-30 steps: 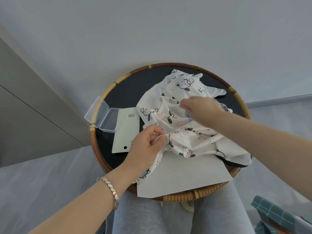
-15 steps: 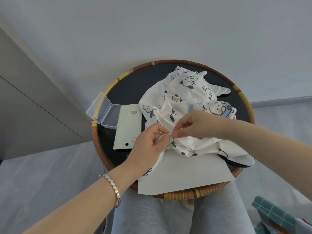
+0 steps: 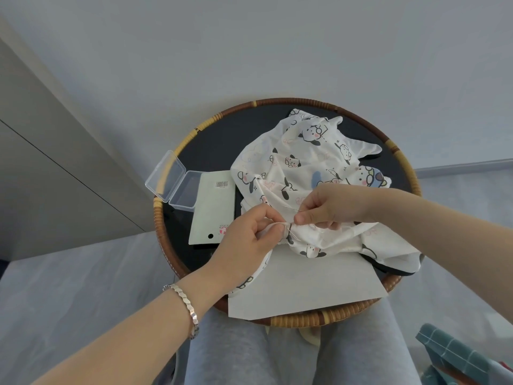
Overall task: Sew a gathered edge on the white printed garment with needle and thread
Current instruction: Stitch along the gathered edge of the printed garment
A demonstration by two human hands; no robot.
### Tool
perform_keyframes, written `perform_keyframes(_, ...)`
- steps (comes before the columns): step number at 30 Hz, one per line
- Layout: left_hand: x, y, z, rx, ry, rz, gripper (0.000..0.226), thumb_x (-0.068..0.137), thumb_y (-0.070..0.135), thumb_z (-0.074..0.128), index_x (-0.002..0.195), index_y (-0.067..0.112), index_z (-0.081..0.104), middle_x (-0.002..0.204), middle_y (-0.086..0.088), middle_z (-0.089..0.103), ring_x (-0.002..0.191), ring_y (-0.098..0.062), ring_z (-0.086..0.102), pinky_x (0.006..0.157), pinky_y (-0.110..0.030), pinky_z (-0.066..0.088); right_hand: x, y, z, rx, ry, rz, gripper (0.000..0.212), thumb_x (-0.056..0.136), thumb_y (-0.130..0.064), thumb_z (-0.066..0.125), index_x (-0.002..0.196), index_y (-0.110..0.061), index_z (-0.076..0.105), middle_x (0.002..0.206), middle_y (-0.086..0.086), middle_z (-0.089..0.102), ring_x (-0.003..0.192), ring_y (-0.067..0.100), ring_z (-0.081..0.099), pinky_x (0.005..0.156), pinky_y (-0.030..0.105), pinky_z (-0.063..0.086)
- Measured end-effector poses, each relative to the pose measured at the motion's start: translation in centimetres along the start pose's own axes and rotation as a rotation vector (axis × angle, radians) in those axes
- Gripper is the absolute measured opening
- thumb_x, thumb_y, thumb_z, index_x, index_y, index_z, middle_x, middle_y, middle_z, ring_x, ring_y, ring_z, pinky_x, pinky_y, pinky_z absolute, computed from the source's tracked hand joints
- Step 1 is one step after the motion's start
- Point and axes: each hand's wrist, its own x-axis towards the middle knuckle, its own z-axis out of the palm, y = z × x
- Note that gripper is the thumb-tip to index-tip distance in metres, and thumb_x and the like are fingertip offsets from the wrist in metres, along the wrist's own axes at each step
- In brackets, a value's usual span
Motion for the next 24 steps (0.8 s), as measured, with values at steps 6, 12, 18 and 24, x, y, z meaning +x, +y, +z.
perform_keyframes(6,-0.2,-0.3,-0.3,-0.021,0.020,-0.006,0.009,0.089,0.011,0.057,0.083,0.017,0.058,0.066,0.005,0.069,0.064,-0.001,0.058,0.061,-0.009,0.042,1.9,2.2,-2.0,-0.301,0.653,0.252,0.036,0.088,-0.034,0.059,0.084,0.002,0.063,0.071,0.015,0.057,0.061,0.023,0.046,0.052,0.026,0.033)
perform_keyframes(12,-0.2,0.1,-0.4,-0.012,-0.004,0.025,0.007,0.090,0.008,0.055,0.084,0.012,0.056,0.051,0.021,0.059,0.052,0.007,0.052,0.056,-0.005,0.039,0.9,1.9,-2.1,-0.065,0.713,0.079,0.020,0.085,-0.038,0.063,0.092,-0.020,0.060,0.059,-0.005,0.044,0.045,0.009,0.039,0.043,0.019,0.030)
perform_keyframes(18,-0.3,0.1,-0.3,-0.021,0.013,0.019,0.012,0.089,0.009,0.057,0.081,0.019,0.057,0.055,0.018,0.063,0.057,0.005,0.055,0.059,-0.007,0.042,-0.4,-1.0,0.8,0.075,0.092,-0.069,0.023,0.083,-0.040,0.061,0.087,-0.019,0.072,0.049,-0.007,0.037,0.047,0.009,0.032,0.050,0.019,0.033)
perform_keyframes(24,-0.4,-0.3,-0.3,-0.024,0.021,0.015,0.010,0.087,0.010,0.059,0.082,0.019,0.061,0.070,0.010,0.070,0.070,-0.002,0.063,0.068,-0.014,0.048,-0.4,-0.3,0.7,0.267,-0.058,-0.036,0.027,0.083,-0.029,0.063,0.057,-0.023,0.064,0.050,-0.005,0.028,0.045,0.008,0.023,0.044,0.017,0.020)
